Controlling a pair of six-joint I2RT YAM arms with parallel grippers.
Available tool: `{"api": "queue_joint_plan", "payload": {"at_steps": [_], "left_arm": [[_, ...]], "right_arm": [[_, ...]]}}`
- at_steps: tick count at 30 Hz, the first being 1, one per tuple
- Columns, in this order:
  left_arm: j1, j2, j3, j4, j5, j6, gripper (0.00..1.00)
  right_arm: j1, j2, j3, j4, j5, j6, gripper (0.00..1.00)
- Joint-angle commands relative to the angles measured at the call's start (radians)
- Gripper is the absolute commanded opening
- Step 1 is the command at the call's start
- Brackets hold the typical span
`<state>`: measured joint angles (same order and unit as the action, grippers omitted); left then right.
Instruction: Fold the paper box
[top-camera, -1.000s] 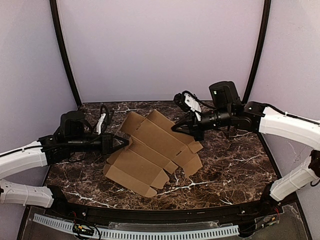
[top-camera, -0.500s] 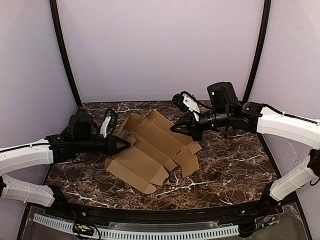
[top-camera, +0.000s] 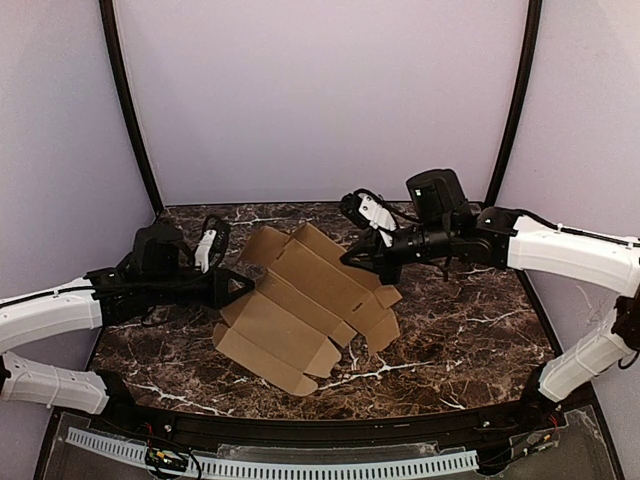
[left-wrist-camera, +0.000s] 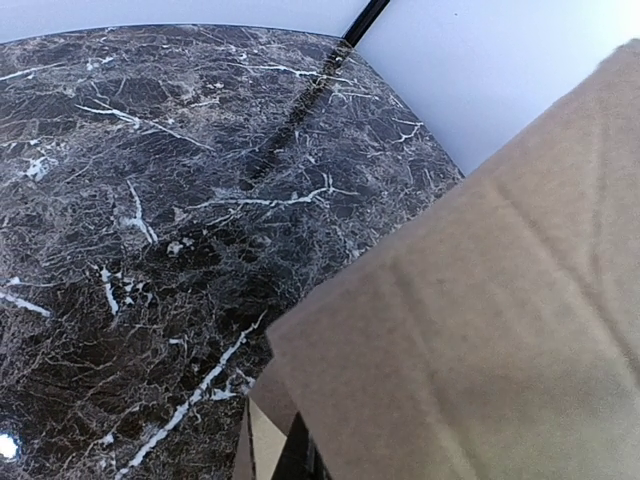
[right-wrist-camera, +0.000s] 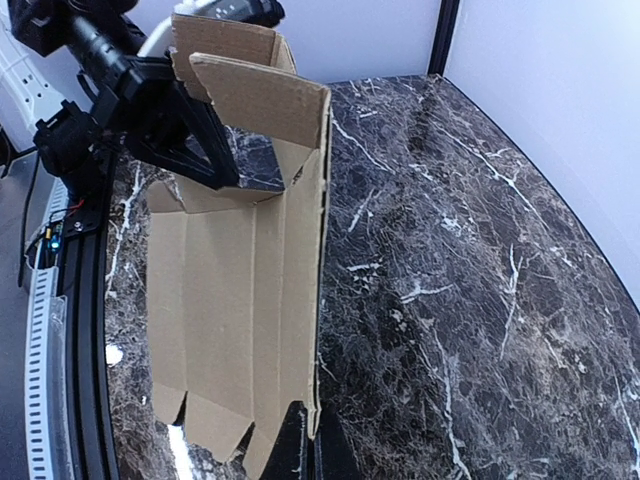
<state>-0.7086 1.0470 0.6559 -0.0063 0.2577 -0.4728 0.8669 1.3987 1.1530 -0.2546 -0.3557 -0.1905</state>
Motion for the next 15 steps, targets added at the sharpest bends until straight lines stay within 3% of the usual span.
{"api": "queue_joint_plan", "payload": {"at_steps": [1, 15], "left_arm": [[0.006, -0.06, 0.03, -0.101, -0.04, 0.031, 0.01], [0.006, -0.273, -0.022, -0.26, -0.094, 0.007, 0.02]], "right_arm": [[0.013, 0.045, 0.012, -0.015, 0.091, -0.045, 0.0], [0.06, 0.172, 0.117, -0.094, 0.269, -0.297, 0.0]]}}
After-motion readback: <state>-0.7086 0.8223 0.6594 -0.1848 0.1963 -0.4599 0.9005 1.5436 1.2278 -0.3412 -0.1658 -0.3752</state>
